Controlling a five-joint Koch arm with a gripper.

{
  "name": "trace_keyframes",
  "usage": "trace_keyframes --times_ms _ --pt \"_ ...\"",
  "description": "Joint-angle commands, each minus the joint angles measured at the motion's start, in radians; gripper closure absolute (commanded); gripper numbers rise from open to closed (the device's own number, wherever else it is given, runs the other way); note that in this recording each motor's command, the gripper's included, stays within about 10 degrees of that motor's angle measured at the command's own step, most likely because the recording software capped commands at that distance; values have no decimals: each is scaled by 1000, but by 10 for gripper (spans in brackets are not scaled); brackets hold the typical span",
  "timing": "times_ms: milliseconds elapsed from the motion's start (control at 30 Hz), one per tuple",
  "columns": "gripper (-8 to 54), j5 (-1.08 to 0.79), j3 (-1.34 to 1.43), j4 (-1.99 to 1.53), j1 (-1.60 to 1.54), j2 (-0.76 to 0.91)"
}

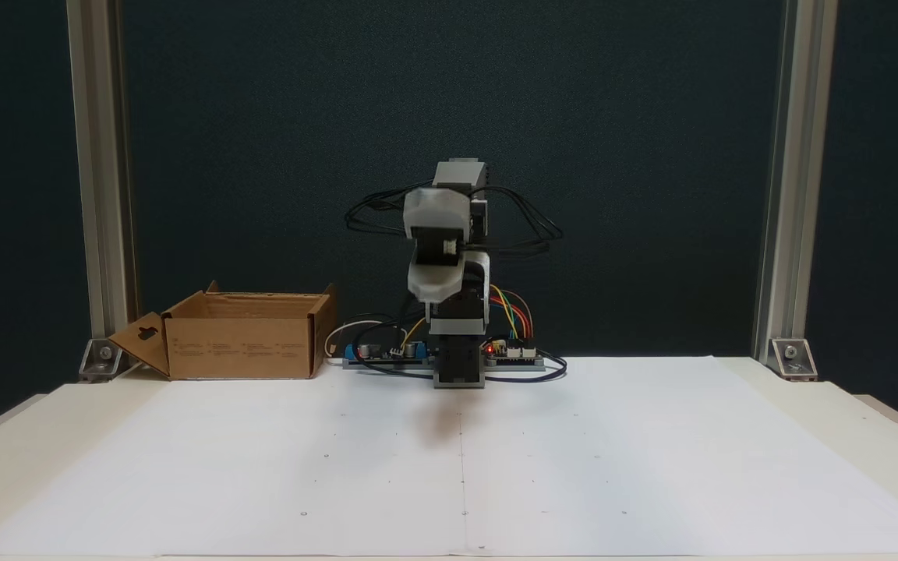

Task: Grasp a green dice and put it in the bin.

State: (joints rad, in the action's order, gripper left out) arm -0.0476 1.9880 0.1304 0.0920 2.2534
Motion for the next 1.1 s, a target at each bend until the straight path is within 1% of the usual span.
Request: trace_keyframes --times_ms 0,200,433,800,1067 --pt "1 25 -11 158 -11 97" --pt "1 26 8 158 -9 109" --pt "0 17 133 230 23 115" --pt "-2 23 316 463 37 118" --pt "-1 23 331 647 18 114"
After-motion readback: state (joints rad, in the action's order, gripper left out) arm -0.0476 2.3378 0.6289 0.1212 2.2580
